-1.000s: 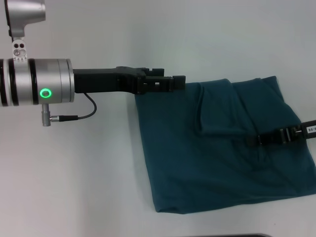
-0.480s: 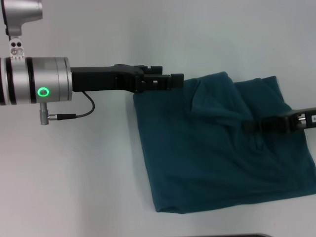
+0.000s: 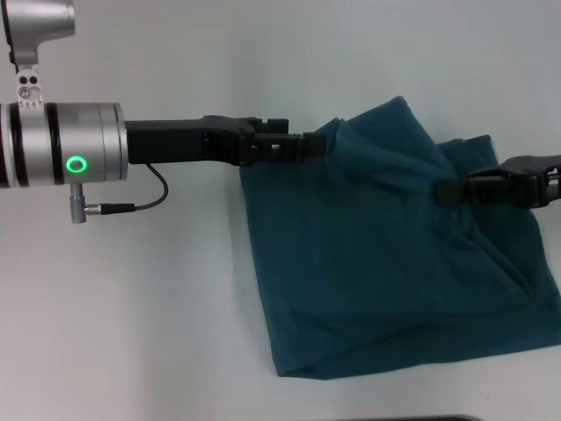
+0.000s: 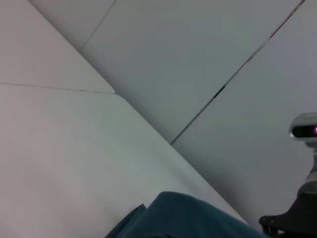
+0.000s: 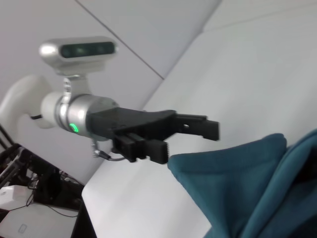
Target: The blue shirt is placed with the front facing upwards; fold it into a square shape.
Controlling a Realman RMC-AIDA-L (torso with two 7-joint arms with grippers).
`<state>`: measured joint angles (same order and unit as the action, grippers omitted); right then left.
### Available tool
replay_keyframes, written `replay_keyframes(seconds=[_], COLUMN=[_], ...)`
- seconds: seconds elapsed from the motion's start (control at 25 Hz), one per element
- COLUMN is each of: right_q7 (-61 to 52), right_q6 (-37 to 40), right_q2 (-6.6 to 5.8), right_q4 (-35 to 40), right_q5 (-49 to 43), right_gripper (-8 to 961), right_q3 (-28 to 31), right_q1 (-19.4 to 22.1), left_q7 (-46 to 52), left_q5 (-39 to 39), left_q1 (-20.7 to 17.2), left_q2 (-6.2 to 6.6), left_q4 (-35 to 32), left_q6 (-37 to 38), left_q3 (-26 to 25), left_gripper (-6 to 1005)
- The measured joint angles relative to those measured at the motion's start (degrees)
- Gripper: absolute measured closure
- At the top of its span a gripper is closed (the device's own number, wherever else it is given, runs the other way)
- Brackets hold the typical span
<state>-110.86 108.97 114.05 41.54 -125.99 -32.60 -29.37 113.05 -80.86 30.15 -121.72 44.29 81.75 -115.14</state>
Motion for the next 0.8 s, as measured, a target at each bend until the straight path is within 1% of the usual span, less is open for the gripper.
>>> replay_keyframes(seconds=[0.16, 0.44, 0.6, 0.8], right_q7=[-0.39, 0.16, 0.18, 0.28], right_q6=[1.60, 4.25, 3.94, 2.72], right_q2=[0.04, -0.75, -1.08, -1.11], right_q4=[1.50, 2.72, 2.83, 2.70], right_q5=[0.80, 0.93, 0.81, -0.02], right_gripper=[863, 860, 858, 856], right_q3=[0.53, 4.48, 4.69, 4.41], right_q1=[0.47, 2.79, 3.87, 5.02], left_q7=[0.20, 0.49, 0.55, 0.57], left_q5=[0.00, 0.00, 0.00, 0.00], left_q1=[0.00, 0.00, 0.21, 0.24], left_q2=[0.00, 0.00, -0.03, -0.09], left_q4=[0.00, 0.04, 0.04, 0.00], left_q6=[0.01, 0.01, -0.01, -0.03], left_q3=[0.00, 0.01, 0.01, 0.01], left_gripper=[63, 62, 62, 62])
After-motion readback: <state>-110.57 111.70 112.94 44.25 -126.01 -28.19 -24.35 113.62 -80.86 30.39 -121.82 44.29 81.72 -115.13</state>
